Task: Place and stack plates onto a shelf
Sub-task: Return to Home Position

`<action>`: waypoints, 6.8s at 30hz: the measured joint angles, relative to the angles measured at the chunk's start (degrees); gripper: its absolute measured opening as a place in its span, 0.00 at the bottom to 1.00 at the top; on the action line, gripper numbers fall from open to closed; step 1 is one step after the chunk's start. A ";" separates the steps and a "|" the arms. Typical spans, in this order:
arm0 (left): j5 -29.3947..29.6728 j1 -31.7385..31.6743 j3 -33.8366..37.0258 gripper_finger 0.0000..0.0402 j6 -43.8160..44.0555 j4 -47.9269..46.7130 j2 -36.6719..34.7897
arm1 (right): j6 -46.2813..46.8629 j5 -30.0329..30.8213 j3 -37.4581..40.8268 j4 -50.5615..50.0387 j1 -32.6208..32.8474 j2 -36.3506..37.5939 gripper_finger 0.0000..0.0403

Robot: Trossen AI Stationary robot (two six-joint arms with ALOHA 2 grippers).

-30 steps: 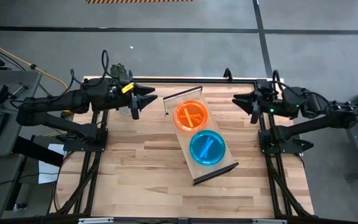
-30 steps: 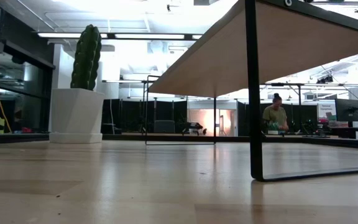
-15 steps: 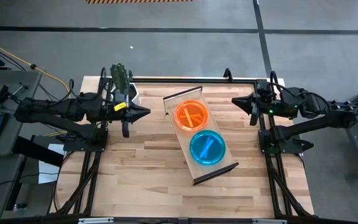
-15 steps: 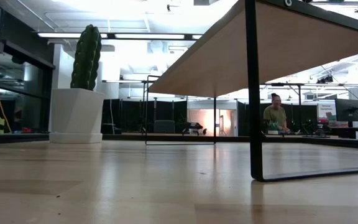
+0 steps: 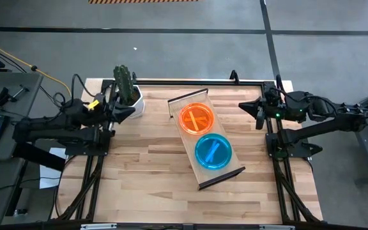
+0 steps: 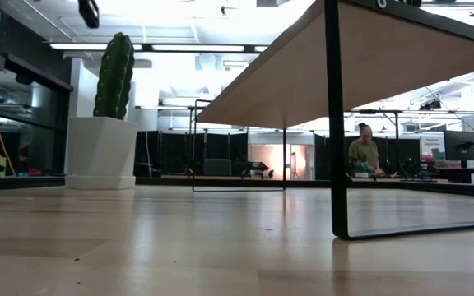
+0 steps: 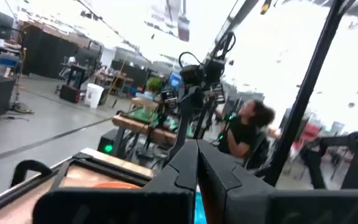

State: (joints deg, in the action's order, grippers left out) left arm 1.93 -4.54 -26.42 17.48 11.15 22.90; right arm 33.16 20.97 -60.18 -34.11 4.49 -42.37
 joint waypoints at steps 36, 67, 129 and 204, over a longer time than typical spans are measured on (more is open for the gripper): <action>3.83 4.17 18.54 0.00 4.45 -7.24 -22.36 | 4.54 -11.41 0.02 -13.45 0.04 8.32 0.00; 12.18 4.17 25.71 0.00 7.85 -8.36 -21.02 | -16.00 -21.15 38.12 12.84 0.02 41.88 0.00; 11.96 4.17 25.66 0.00 7.84 -8.39 -20.66 | -12.60 -18.10 59.17 34.14 0.00 41.33 0.00; 11.96 4.20 25.68 0.00 7.84 -8.39 -20.66 | -12.62 -18.09 59.14 34.14 0.00 41.31 0.00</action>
State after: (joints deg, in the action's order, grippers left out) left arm 13.89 -0.34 -0.73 25.32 2.76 2.24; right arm 20.54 2.89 -1.04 0.03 4.49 -1.06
